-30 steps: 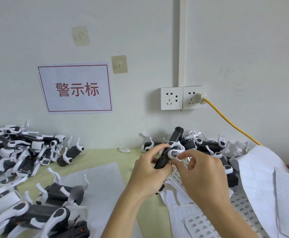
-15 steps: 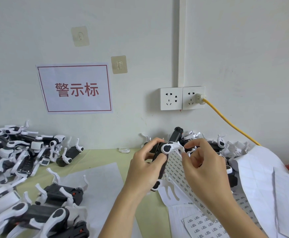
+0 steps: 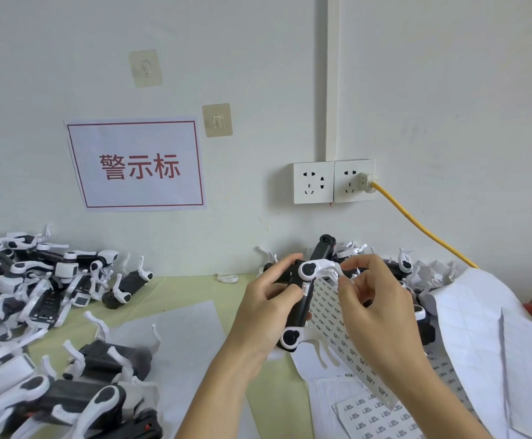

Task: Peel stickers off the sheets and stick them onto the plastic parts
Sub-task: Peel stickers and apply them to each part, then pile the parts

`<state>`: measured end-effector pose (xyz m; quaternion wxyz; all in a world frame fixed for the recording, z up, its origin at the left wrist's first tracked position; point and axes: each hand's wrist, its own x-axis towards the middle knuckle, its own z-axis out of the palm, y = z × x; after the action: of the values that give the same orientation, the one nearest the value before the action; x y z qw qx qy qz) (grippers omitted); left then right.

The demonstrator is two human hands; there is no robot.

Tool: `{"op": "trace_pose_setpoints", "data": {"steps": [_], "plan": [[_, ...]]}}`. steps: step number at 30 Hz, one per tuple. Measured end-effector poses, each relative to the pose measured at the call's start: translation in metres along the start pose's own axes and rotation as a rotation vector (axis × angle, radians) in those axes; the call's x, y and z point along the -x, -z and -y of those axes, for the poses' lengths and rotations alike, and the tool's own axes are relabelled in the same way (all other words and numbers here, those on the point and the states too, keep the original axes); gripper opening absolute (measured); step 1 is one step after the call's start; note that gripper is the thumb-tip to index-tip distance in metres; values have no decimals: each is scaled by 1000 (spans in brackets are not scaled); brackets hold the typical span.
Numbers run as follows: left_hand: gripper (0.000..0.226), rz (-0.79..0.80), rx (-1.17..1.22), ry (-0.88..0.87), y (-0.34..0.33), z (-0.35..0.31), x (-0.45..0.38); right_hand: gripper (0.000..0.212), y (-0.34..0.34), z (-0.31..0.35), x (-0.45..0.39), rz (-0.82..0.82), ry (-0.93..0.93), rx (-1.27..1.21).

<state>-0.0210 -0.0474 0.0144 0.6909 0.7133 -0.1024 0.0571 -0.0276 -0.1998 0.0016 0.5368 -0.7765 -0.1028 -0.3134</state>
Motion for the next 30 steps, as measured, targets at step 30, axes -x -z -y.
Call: {"op": "trace_pose_setpoints", "data": {"steps": [30], "plan": [[48,143,46,40,-2,0,3,26,5,1,-7,172,-231,-576]]}}
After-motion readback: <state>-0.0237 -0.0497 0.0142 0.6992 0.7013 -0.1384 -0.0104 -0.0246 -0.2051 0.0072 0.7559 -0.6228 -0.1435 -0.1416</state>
